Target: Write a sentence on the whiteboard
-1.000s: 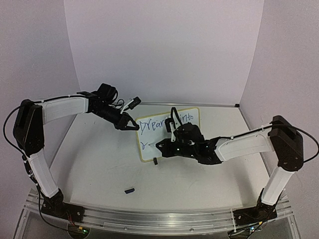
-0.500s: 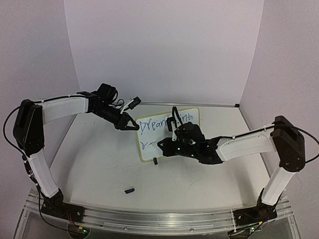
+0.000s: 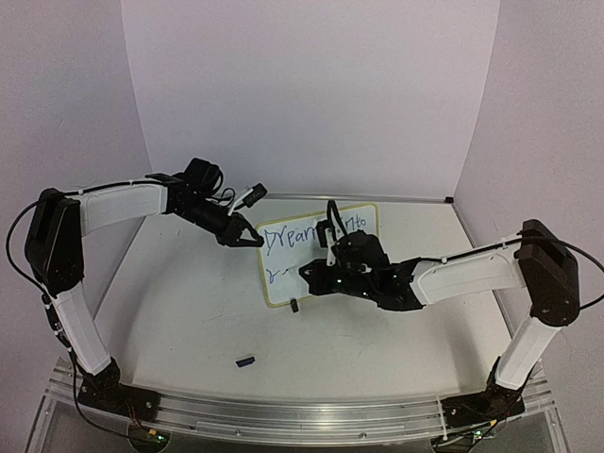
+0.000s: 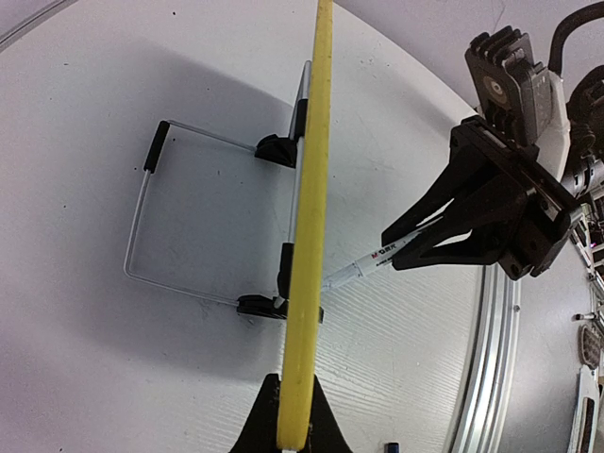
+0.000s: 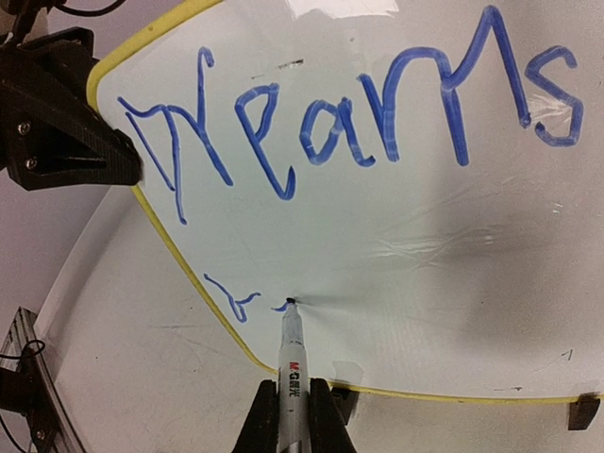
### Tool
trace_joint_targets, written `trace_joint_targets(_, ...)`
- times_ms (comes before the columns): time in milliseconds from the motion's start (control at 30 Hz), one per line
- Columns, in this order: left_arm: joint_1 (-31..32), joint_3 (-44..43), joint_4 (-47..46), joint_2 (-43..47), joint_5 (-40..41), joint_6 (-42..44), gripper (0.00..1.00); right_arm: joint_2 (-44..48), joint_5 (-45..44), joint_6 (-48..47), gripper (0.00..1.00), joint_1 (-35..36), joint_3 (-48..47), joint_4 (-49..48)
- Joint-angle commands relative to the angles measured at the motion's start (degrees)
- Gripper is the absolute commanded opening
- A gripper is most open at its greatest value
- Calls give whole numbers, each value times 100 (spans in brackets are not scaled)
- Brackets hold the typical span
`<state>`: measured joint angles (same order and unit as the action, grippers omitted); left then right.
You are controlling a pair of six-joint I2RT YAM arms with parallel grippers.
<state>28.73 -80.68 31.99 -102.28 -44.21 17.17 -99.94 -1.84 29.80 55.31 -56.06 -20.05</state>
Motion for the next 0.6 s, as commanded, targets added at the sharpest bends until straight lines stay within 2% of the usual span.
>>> trace_joint_targets(0, 142, -87, 364, -75, 245, 94, 0, 32, -37, -80, 0, -31, -252, -256)
trace_joint_targets(567, 142, -97, 363, -82, 234, 98, 0, -218, 289, 44, 0, -39, -275, -333)
